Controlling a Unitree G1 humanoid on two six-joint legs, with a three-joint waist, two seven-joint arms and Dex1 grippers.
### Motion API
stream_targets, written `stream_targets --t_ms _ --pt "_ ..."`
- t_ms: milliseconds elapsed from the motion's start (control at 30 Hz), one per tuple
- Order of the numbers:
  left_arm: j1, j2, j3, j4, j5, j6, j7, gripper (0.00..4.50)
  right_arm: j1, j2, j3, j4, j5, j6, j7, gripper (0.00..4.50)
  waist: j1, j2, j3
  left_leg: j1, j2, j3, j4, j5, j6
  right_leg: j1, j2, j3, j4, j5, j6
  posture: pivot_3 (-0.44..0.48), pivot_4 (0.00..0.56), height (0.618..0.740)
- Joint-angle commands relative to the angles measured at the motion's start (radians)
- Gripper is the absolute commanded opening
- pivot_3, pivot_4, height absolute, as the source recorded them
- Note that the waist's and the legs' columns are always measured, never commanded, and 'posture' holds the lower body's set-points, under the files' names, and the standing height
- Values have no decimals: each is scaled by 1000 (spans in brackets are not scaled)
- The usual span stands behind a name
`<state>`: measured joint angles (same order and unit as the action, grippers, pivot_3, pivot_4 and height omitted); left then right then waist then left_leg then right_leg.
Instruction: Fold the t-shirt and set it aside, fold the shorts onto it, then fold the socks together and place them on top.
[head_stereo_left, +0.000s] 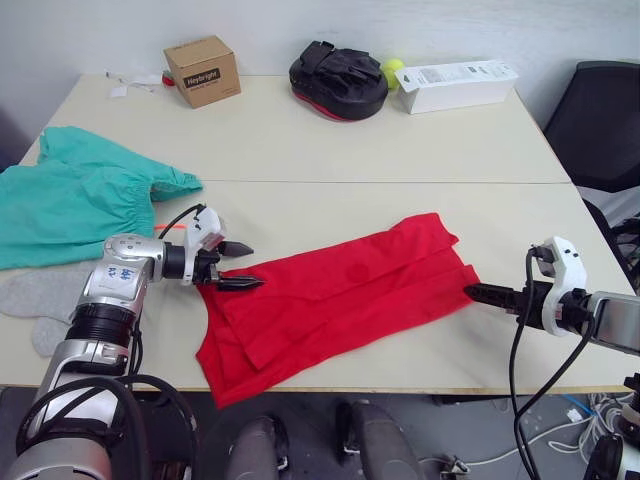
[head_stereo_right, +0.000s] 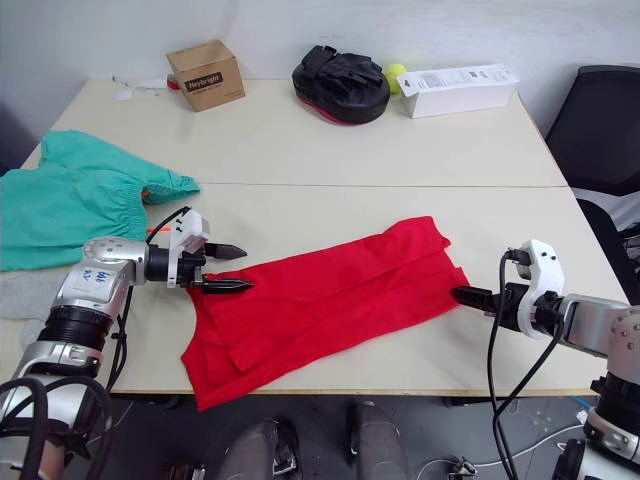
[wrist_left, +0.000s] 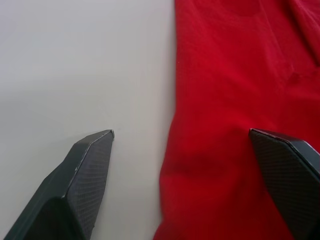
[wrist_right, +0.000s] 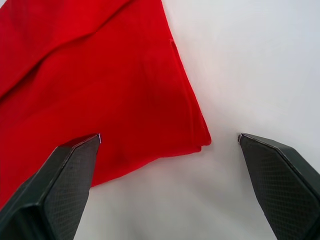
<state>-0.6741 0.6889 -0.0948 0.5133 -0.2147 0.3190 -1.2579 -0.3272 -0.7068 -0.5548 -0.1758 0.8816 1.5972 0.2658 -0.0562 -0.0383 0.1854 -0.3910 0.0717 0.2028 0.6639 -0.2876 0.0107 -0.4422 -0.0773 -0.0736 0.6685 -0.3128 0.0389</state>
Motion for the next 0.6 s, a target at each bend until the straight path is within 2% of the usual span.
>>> stream_targets --t_ms 33,100,233,333,400,433,500,600 --pt "22 42 26 -62 -22 52 -28 4500 49 -83 50 50 176 17 -72 4484 1 0 0 0 0 0 0 0 0 0 0 0 0 0 0 0 150 740" --pt "30 55 22 -72 -16 62 -31 4500 62 -112 52 78 273 17 -121 4484 3 0 0 0 0 0 -1 0 0 0 0 0 -1 0 0 0 150 740" --pt "34 61 15 -62 -5 69 -18 4500 61 -100 52 121 439 17 -257 4484 3 -2 -1 0 0 -1 -1 0 0 1 0 0 -2 0 0 0 150 740" --pt "42 55 4 -53 6 70 -10 4500 27 -13 41 153 509 17 -385 4484 -1 -6 -4 1 1 -1 -1 0 0 2 0 0 -3 0 0 0 150 740" --pt "47 45 -5 -45 12 76 -2 4500 11 42 44 165 525 17 -458 4121 -3 -9 -5 3 2 -1 -1 0 -1 4 1 0 -4 0 0 0 150 740" --pt "48 40 -8 -40 14 82 1 4319 5 64 49 169 531 17 -489 3914 -3 -10 -7 4 2 -1 -1 0 -1 6 2 0 -4 0 0 0 150 740" --pt "47 31 -12 -33 18 87 8 3925 -16 115 48 174 527 13 -548 3277 -3 -12 -9 6 3 -2 -2 -1 -1 10 2 -1 -6 0 0 0 150 740" --pt "48 28 -10 -38 15 106 10 3001 -47 157 42 183 523 8 -605 2227 -4 -12 -10 9 3 -2 -3 -1 -2 12 2 -1 -7 0 0 0 150 740"
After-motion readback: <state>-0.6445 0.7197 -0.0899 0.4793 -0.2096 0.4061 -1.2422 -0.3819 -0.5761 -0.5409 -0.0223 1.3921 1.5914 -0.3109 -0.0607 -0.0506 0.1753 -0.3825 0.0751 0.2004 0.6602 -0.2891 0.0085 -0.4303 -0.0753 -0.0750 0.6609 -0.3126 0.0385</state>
